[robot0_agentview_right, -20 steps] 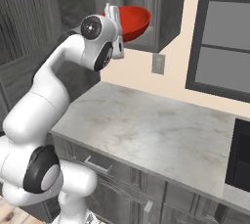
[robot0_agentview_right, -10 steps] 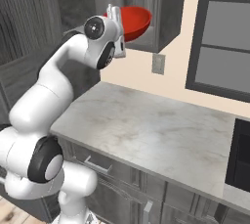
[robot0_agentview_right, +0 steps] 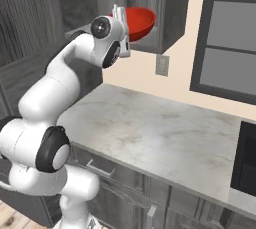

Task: Pick the mug and place it in the sink. Pick the bowl and place it in the open cabinet and then close the cabinet.

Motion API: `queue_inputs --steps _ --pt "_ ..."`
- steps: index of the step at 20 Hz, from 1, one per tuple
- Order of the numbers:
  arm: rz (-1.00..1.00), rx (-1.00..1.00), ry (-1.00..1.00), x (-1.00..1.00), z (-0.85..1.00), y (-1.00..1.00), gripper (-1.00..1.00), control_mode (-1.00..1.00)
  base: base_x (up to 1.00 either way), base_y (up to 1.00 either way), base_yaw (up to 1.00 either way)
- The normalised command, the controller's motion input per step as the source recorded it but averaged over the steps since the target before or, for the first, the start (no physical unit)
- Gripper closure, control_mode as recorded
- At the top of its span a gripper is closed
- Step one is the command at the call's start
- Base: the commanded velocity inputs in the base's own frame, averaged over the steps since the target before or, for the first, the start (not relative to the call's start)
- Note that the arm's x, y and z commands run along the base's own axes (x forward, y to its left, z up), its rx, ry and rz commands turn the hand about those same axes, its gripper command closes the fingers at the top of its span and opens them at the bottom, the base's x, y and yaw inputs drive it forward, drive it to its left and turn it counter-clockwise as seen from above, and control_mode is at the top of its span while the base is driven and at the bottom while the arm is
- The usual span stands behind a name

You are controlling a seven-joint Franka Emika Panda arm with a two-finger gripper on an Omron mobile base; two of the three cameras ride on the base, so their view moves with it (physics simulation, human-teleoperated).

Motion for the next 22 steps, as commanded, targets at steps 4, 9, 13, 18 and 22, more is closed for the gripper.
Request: queue_inputs --steps 4,9,13,18,22 --pt "0.00 0.00 0.00 0.37 -0.17 0.00 1.00 -1.00 0.00 0.00 0.00" --pt "0.00 0.00 0.00 0.45 -0.09 -0.05 1.00 -1.00 0.00 0.00 0.00" --pt "0.00 0.00 0.00 0.47 -0.01 -0.13 1.00 -1.00 0.00 0.00 0.00" --pt "0.00 0.00 0.00 0.36 0.00 -0.16 1.00 -1.00 0.00 0.00 0.00" --pt "0.00 0.00 0.00 0.25 -0.07 -0.11 1.00 -1.00 0.00 0.00 0.00"
